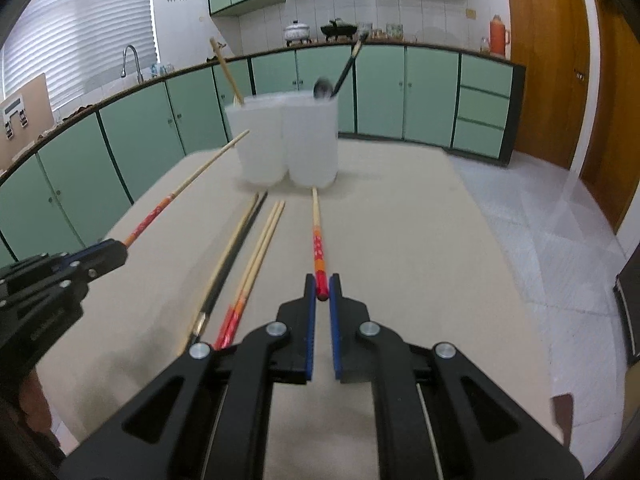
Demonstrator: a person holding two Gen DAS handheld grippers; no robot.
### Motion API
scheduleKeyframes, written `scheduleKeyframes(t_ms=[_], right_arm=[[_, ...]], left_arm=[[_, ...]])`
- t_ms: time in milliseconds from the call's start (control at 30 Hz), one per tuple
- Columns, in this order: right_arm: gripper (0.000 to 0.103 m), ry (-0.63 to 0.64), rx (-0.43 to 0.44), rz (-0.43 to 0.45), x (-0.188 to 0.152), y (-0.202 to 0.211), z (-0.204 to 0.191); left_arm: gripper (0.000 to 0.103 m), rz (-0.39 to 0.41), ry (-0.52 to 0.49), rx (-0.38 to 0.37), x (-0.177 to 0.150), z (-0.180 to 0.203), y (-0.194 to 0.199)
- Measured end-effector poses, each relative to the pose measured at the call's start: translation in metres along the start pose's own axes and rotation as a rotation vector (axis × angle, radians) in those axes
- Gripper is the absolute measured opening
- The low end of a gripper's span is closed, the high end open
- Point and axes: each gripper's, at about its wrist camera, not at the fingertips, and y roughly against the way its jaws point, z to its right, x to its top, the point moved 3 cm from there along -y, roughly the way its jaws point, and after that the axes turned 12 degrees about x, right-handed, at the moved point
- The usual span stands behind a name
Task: Organize utensils
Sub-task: 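Grasp a red-patterned chopstick with the left tool while the right holds its chopstick, then lift both red-patterned chopsticks over the white holders and open both tools to drop them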
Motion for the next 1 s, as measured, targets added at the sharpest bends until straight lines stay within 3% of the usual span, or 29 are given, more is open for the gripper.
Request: scheduleKeyframes(t_ms=[200, 400, 533, 567, 667, 700, 1000], right_arm=[[0.006, 0.010, -0.011, 0.044, 0.019, 0.015, 0.002], [0.006, -0.010, -0.009, -0.006, -0.002, -0.001, 0.000], [0.006, -0.012, -0.008, -0.040, -0.020, -0.012, -0.003], [0.006, -0.013, -0.008, -0.051, -0.025, -0.016, -0.004], [0.006, -0.028, -0.002, -0.069, -0.033, -0.023, -0.002], [0.006, -0.032, -0.001, -0.071, -0.035, -0.024, -0.003], [0.006, -0.049, 0.017, -0.074, -0.038, -0.030, 0.000]], left_arm=[[0.006, -0.094, 0.016, -0.042, -0.005, -0.009, -0.013], [0.006, -0.163, 0.039, -0.007, -0.033, -0.011, -0.052], [0.006, -0.188, 0.053, -0.041, -0.041, -0.016, -0.065], [0.008, -0.199, 0.057, -0.052, -0.044, -0.018, -0.067], [0.033, -0.195, 0.063, -0.058, -0.052, -0.020, -0.066], [0.036, -0.188, 0.057, -0.057, -0.056, -0.019, -0.064], [0.035, -0.164, 0.050, -0.048, -0.062, -0.015, -0.061]])
